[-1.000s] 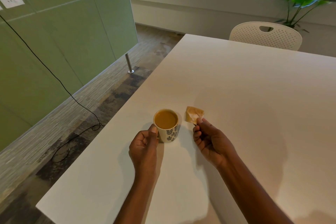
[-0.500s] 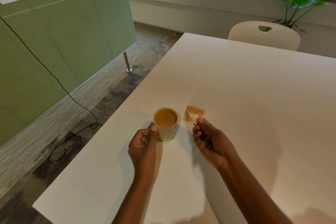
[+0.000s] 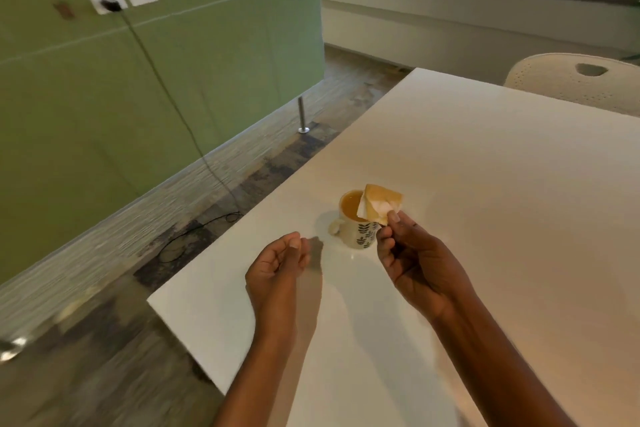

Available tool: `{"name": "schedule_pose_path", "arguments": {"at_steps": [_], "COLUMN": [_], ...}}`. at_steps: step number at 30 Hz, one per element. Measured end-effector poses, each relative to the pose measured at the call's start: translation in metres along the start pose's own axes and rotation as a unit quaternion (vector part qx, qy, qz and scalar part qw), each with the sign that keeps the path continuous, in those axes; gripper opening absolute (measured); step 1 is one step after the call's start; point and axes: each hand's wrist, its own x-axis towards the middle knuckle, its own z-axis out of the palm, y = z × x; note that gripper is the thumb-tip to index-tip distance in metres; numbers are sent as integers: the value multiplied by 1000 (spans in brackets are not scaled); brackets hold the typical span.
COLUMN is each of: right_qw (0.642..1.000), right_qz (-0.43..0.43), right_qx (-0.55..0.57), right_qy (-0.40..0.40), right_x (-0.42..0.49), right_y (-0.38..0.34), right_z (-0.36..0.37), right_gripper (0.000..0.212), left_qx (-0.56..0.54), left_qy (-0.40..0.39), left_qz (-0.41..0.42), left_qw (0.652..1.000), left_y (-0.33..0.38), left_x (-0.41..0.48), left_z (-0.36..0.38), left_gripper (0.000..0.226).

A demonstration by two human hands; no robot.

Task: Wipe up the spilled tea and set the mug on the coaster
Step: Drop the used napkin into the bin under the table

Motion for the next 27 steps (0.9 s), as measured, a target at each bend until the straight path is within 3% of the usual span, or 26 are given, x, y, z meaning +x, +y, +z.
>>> {"name": "schedule_pose_path", "arguments": {"at_steps": [3, 8, 13, 16, 20, 27], "right_qw": [999, 993, 978, 966, 954, 933], "right_qz": [27, 69, 130, 139, 145, 179], "right_qx": [-21, -84, -142, -192, -231, -283], "right_qy": [-32, -49, -80, -99, -124, -130], "right_x": [0, 4, 21, 39, 65, 130], "right_y": [26, 82, 136, 167, 209, 281], "right_z": [21, 58, 78, 91, 113, 154], "right_gripper": [32, 19, 31, 33, 16, 33], "left_qx": [-34, -71, -74, -59, -47, -82], "left_qy": [-1, -34, -19, 8, 62, 139], "left_qz": [7, -9, 9, 15, 11, 2], "left_qw": [999, 997, 997, 998, 997, 987], "left_y": [27, 67, 89, 94, 100, 114], "left_x": [-11, -30, -26, -11, 21, 89], "left_z": [-26, -64, -102, -128, -169, -245], "left_gripper": [12, 26, 28, 27, 29, 18]}}
